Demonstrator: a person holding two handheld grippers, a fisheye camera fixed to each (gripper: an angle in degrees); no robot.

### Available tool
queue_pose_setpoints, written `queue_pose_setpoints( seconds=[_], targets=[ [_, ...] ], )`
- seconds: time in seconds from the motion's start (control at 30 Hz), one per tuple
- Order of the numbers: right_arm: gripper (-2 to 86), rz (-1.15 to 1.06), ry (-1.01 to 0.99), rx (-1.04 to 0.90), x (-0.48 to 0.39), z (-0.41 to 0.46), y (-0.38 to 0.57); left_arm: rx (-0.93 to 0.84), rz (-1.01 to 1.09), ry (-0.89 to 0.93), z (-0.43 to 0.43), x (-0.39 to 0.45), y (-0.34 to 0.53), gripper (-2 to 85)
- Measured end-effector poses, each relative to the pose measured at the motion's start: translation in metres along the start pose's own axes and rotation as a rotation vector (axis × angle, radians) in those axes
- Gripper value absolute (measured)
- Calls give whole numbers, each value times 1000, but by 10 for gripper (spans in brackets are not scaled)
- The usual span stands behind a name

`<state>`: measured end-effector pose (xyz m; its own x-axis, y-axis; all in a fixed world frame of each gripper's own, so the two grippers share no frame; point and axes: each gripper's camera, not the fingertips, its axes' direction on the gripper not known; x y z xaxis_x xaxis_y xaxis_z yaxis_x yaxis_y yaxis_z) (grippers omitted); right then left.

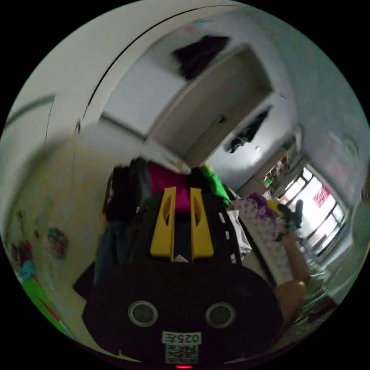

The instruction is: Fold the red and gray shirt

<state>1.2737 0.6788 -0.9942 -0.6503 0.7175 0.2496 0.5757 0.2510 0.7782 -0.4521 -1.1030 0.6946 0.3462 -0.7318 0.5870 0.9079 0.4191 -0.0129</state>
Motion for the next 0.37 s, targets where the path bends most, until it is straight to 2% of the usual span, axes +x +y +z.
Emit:
queue_pose_setpoints(
  seconds=[0.03, 0.07, 0.1, 0.13, 0.17, 0.23, 0.27, 0.33, 0.37],
  targets=[
    [81, -165, 115, 141, -56, -79, 22, 118, 151, -24, -27, 55, 36, 5],
    [78, -239, 182, 201, -84, -117, 36, 187, 237, -21, -39, 81, 57, 1],
    [71, -297, 346, 310, -134, -188, 65, 317, 383, 21, -57, 129, 101, -3],
    [36, -315, 520, 433, -182, -255, 97, 428, 481, 99, -68, 166, 147, -5],
    [19, -333, 613, 498, -205, -286, 113, 485, 518, 142, -70, 182, 170, -6],
    [29, -259, 927, 645, -282, -398, 170, 633, 596, 352, -63, 228, 255, -8],
    [37, -210, 977, 649, -299, -424, 182, 631, 602, 426, -57, 238, 273, -8],
    [52, -24, 1147, 730, -365, -521, 234, 542, 553, 733, -20, 272, 340, -8],
    [42, -15, 1200, 747, -383, -541, 248, 528, 544, 796, -10, 280, 359, -8]
  ],
)
